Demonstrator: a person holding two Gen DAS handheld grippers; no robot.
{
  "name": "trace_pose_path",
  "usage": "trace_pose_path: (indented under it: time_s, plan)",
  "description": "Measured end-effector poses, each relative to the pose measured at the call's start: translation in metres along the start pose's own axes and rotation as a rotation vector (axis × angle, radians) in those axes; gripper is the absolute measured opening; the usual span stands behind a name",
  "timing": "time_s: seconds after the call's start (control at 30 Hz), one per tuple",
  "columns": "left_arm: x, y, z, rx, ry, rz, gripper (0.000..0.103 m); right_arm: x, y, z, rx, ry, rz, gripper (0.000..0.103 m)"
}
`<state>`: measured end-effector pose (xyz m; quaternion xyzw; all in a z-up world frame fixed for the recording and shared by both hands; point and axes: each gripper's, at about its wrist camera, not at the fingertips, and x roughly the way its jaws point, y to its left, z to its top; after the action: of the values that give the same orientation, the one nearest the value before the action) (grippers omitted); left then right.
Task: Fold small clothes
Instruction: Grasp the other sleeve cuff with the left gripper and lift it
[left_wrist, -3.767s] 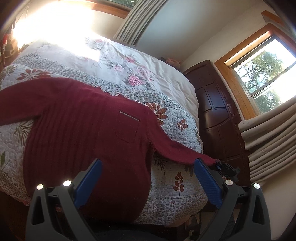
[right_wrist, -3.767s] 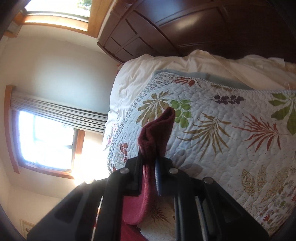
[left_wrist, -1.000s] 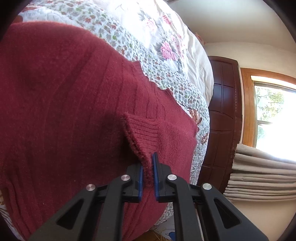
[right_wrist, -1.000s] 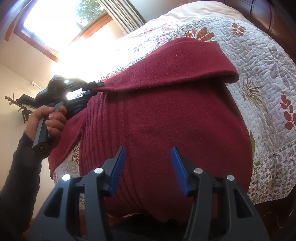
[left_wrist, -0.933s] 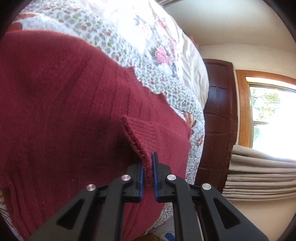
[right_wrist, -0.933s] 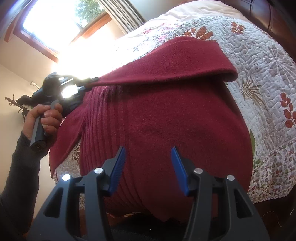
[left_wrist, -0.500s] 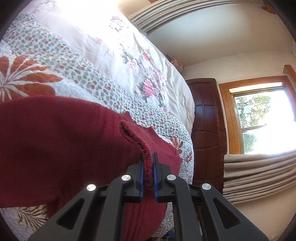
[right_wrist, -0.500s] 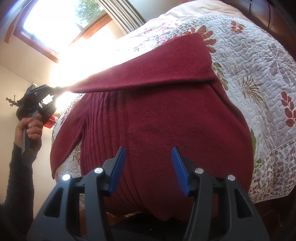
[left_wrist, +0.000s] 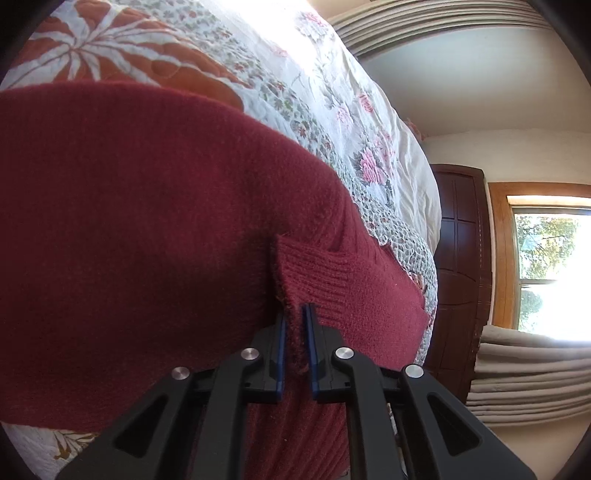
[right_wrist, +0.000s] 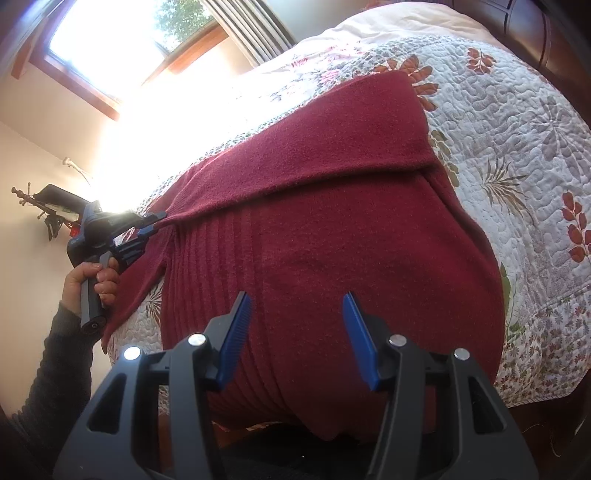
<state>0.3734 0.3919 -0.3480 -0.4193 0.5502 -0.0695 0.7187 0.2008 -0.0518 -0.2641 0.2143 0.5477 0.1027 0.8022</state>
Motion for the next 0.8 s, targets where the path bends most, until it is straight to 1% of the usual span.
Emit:
trace_pose_path:
  time_s: [0.03, 0.07, 0.1, 0.13, 0.17, 0.23, 0.3, 0.33, 0.37, 0.4, 0.43, 0.47, 0.5, 0.53, 0.57, 0.63, 0.7, 0.77, 0.8]
  plan:
    - [-0.011, -0.005, -0.002, 0.003, -0.040, -0.005, 0.014, -0.001, 0.001, 0.001, -0.003, -0.006, 0.001, 0.053]
    - [-0.018, -0.010, -0.004, 0.001, -0.062, -0.031, 0.020, -0.002, 0.002, 0.003, -0.005, -0.010, 0.004, 0.053]
    - [-0.020, -0.015, -0.006, -0.001, -0.073, -0.057, 0.031, -0.002, 0.003, 0.004, -0.006, -0.012, 0.008, 0.053]
    - [-0.020, -0.021, -0.008, 0.005, -0.076, -0.077, 0.040, -0.002, 0.006, 0.006, -0.010, -0.012, 0.011, 0.053]
    - [-0.013, -0.027, -0.011, 0.025, -0.063, -0.093, 0.042, -0.001, 0.008, 0.007, -0.017, -0.010, 0.014, 0.053]
    - [0.008, -0.034, -0.018, 0.051, -0.012, -0.091, 0.043, 0.001, 0.014, 0.008, -0.036, -0.003, 0.021, 0.053]
    - [0.029, -0.025, -0.019, 0.039, 0.020, -0.047, 0.043, 0.002, 0.020, 0.008, -0.054, 0.003, 0.027, 0.053]
    - [0.036, -0.016, -0.019, 0.012, 0.024, -0.039, 0.043, 0.001, 0.024, 0.008, -0.063, 0.003, 0.030, 0.053]
    - [0.037, -0.006, -0.019, -0.018, 0.020, -0.059, 0.041, 0.000, 0.026, 0.008, -0.071, 0.004, 0.033, 0.053]
    - [0.034, 0.002, -0.018, -0.045, 0.016, -0.074, 0.035, -0.001, 0.028, 0.007, -0.078, 0.005, 0.034, 0.053]
    - [0.026, 0.006, -0.019, -0.057, 0.003, -0.077, 0.036, -0.002, 0.030, 0.007, -0.085, 0.003, 0.034, 0.053]
    - [0.013, 0.010, -0.019, -0.054, -0.029, -0.060, 0.039, -0.004, 0.031, 0.008, -0.090, 0.001, 0.032, 0.053]
    - [-0.004, 0.016, -0.019, -0.052, -0.069, -0.044, 0.048, -0.004, 0.031, 0.009, -0.092, 0.001, 0.033, 0.053]
    - [-0.023, 0.025, -0.020, -0.065, -0.115, -0.050, 0.055, -0.005, 0.031, 0.011, -0.095, 0.002, 0.036, 0.053]
    - [-0.045, 0.037, -0.022, -0.092, -0.160, -0.072, 0.057, -0.005, 0.032, 0.013, -0.101, 0.002, 0.038, 0.053]
    - [-0.094, 0.073, -0.032, -0.173, -0.266, -0.101, 0.067, -0.005, 0.037, 0.018, -0.123, 0.003, 0.044, 0.054]
    - [-0.147, 0.115, -0.054, -0.268, -0.400, -0.093, 0.075, -0.004, 0.044, 0.022, -0.147, 0.003, 0.058, 0.054]
    - [-0.195, 0.160, -0.085, -0.393, -0.529, -0.099, 0.076, 0.000, 0.052, 0.025, -0.172, 0.013, 0.070, 0.055]
    - [-0.215, 0.181, -0.101, -0.461, -0.579, -0.104, 0.076, 0.004, 0.057, 0.025, -0.184, 0.024, 0.076, 0.056]
